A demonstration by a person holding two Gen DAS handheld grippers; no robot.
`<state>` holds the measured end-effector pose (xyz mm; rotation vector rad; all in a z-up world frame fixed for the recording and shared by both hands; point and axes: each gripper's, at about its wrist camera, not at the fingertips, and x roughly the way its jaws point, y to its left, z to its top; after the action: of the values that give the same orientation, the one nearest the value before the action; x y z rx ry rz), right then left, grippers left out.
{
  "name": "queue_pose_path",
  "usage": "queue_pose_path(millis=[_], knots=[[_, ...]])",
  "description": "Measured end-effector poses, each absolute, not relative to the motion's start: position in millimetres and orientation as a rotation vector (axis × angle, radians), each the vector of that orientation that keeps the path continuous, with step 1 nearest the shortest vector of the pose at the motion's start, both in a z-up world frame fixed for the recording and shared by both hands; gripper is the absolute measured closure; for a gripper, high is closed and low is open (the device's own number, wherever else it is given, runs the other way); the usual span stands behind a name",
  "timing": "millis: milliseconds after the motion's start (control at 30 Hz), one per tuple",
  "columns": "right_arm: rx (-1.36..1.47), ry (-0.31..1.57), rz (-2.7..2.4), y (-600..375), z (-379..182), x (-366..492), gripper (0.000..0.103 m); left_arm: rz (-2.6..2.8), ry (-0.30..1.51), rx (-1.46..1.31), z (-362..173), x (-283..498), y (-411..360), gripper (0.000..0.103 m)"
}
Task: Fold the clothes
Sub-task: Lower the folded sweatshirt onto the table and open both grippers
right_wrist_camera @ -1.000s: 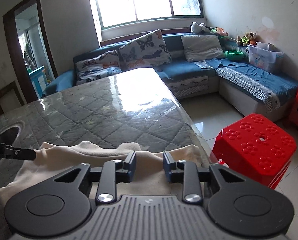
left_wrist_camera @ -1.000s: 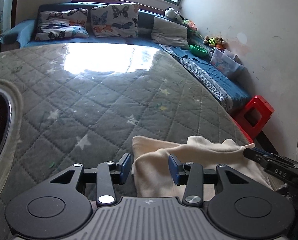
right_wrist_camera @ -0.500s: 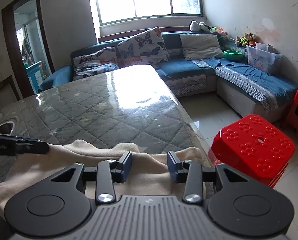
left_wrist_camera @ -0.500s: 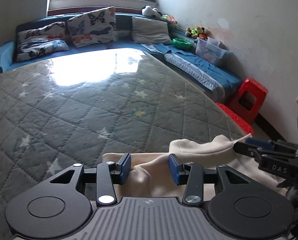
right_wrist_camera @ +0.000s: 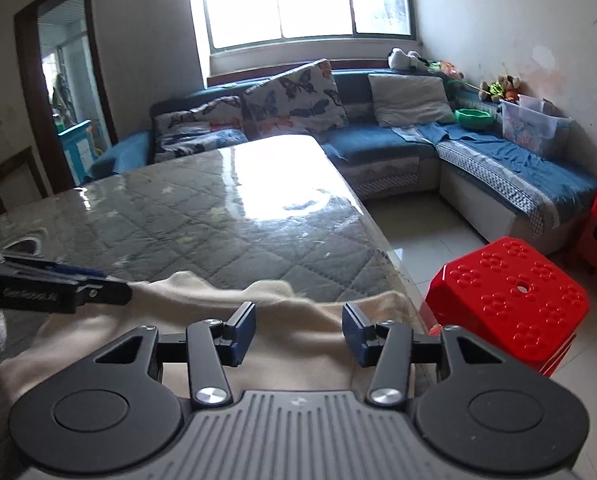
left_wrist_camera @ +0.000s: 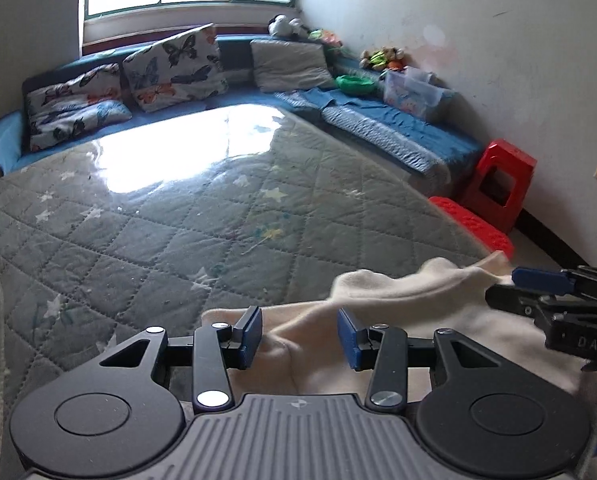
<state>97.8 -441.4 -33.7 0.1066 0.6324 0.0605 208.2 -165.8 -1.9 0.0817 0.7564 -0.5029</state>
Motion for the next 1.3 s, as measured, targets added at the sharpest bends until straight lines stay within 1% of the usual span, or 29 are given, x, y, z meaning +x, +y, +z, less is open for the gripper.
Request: queue_pose_path(millis=[100, 267, 467, 667, 800, 933, 1100, 1300], knots=[[0.106, 0.621, 0.079, -440, -27, 72, 0.047, -0.546, 0.724, 0.096, 6, 186, -162, 0.055], [0.105, 0.602, 0.085, -431, -26, 34, 0.043, -0.636, 0.687, 0.120, 8, 142, -160, 0.055], [0.114, 0.562, 0.051, -416, -36, -1, 0.044, -0.685, 0.667, 0.130, -2, 107, -153, 0.057], [0.103, 0.546, 0.013, -408, -50, -9, 0.048, -0.673, 0.688, 0.120, -18, 105, -149, 0.057], [0.105, 0.518, 0.011, -409, -60, -12, 0.047, -0.683, 0.664, 0.127, -21, 101, -144, 0.056], [0.103, 0.528, 0.012, -408, -55, -13, 0.048, -0.684, 0.642, 0.134, -18, 95, -143, 0.057], [0.076, 0.494, 0.060, -395, -41, -9, 0.047, -0.672, 0.621, 0.094, -8, 93, -136, 0.057], [0.024, 0.512, 0.112, -371, -50, 2, 0.047, -0.642, 0.662, 0.087, -19, 102, -130, 0.058]])
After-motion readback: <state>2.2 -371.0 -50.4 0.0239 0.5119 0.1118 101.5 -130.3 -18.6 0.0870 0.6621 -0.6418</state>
